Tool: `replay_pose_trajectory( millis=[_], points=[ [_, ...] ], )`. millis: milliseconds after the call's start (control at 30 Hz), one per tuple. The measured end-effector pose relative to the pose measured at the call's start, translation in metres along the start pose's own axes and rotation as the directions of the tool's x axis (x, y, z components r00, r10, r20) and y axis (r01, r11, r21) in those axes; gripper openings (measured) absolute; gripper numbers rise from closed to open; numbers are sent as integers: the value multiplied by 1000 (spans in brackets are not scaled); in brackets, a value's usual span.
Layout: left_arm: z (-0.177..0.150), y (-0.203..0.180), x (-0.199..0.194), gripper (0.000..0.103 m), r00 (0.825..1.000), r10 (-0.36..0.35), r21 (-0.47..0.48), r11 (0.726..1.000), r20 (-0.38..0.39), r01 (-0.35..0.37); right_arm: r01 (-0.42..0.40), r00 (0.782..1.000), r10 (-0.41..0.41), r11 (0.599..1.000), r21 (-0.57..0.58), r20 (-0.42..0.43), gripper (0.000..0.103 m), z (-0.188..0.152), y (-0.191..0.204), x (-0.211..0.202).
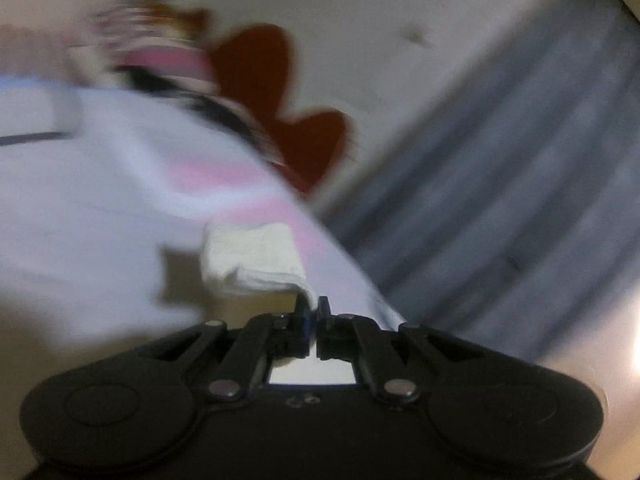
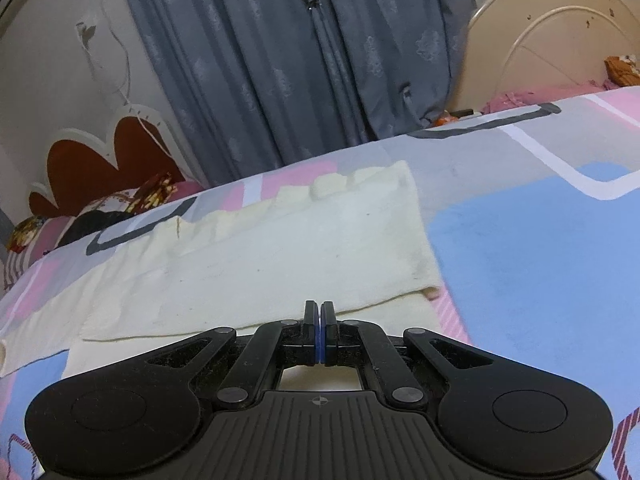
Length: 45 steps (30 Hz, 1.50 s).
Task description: Fold small clothes
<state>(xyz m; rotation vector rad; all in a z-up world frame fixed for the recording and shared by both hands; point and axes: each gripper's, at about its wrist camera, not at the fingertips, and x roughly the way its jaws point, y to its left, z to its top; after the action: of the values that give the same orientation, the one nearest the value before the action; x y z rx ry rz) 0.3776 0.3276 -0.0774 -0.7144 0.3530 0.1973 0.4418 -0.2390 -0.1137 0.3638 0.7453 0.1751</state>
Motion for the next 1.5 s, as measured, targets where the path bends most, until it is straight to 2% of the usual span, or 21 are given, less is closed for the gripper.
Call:
replay_pose_trajectory(
  millis=[100, 300, 367, 433, 500, 533, 567, 633, 700, 733, 767, 800, 833, 900, 1000, 1100, 1200, 1300, 1333, 1367, 1500],
  points=[
    [-29, -74, 26, 2, 993, -70, 157, 984, -97, 84, -2, 1000, 2, 1000, 14, 3, 0, 1, -5, -1],
    [-114, -188, 67, 2, 958, -132, 368, 903, -253, 222, -5, 1000, 4, 1000, 27, 25, 0, 6, -16, -8],
    [-144, -214, 80, 2, 942, -122, 417, 874, -311, 250, -6, 1000, 5, 999, 47, 31, 0, 8, -21, -10],
    [-174, -230, 95, 2, 925, -76, 471, 843, -373, 259, -11, 999, 8, 998, 63, 36, 0, 11, -24, -11],
    [-200, -235, 113, 5, 896, -26, 500, 822, -444, 272, -21, 999, 18, 997, 73, 36, 0, 13, -26, -11],
    [-211, -234, 116, 7, 897, -16, 518, 812, -442, 270, -29, 999, 26, 997, 76, 34, 0, 14, -26, -10],
    [-219, -236, 111, 12, 908, -36, 536, 797, -416, 277, -34, 999, 32, 996, 79, 32, 0, 14, -27, -10],
    [-222, -238, 105, 36, 905, -60, 556, 771, -420, 309, -38, 999, 35, 996, 80, 30, 0, 15, -27, -9],
    [-221, -239, 96, 55, 901, -83, 552, 765, -426, 332, -43, 999, 41, 997, 68, 29, 0, 16, -24, -6],
    [-217, -240, 91, 55, 909, -81, 566, 759, -410, 323, -52, 998, 50, 996, 66, 29, 12, 16, -22, -4],
    [-217, -242, 85, 56, 916, -88, 576, 753, -392, 319, -60, 998, 58, 996, 64, 32, 41, 17, -19, -2],
    [-211, -236, 76, 56, 922, -97, 575, 756, -375, 313, -73, 996, 70, 996, 58, 46, 56, 17, -15, -2],
    [-203, -226, 67, 55, 927, -98, 563, 770, -362, 301, -99, 994, 97, 994, 44, 59, 62, 17, -9, -1],
    [-188, -207, 53, 55, 942, -79, 549, 796, -326, 256, -147, 988, 146, 989, 16, 49, 62, 18, 5, 6],
    [-168, -176, 43, 54, 968, 5, 560, 817, -252, 141, -200, 980, 200, 980, -18, 15, 62, 18, 25, 23],
    [-152, -142, 47, 54, 967, 89, 519, 853, -239, 50, -217, 976, 216, 975, -47, -18, 60, 19, 42, 45],
    [-142, -125, 59, 55, 959, 116, 479, 878, -259, 23, -212, 974, 205, 975, -66, -95, 45, 18, 59, 78],
    [-142, -124, 65, 56, 959, 105, 481, 876, -262, 36, -200, 976, 186, 971, -130, -112, 33, 16, 75, 93],
    [-142, -125, 67, 56, 960, 104, 487, 872, -262, 38, -203, 975, 187, 967, -151, -119, 12, 16, 80, 95],
    [-143, -126, 70, 56, 960, 107, 498, 866, -259, 38, -203, 976, 185, 964, -170, -118, 4, 16, 83, 94],
    [-144, -126, 67, 54, 961, 105, 524, 851, -256, 46, -176, 984, 179, 962, -207, -6, 4, 25, 84, 67]
  ],
)
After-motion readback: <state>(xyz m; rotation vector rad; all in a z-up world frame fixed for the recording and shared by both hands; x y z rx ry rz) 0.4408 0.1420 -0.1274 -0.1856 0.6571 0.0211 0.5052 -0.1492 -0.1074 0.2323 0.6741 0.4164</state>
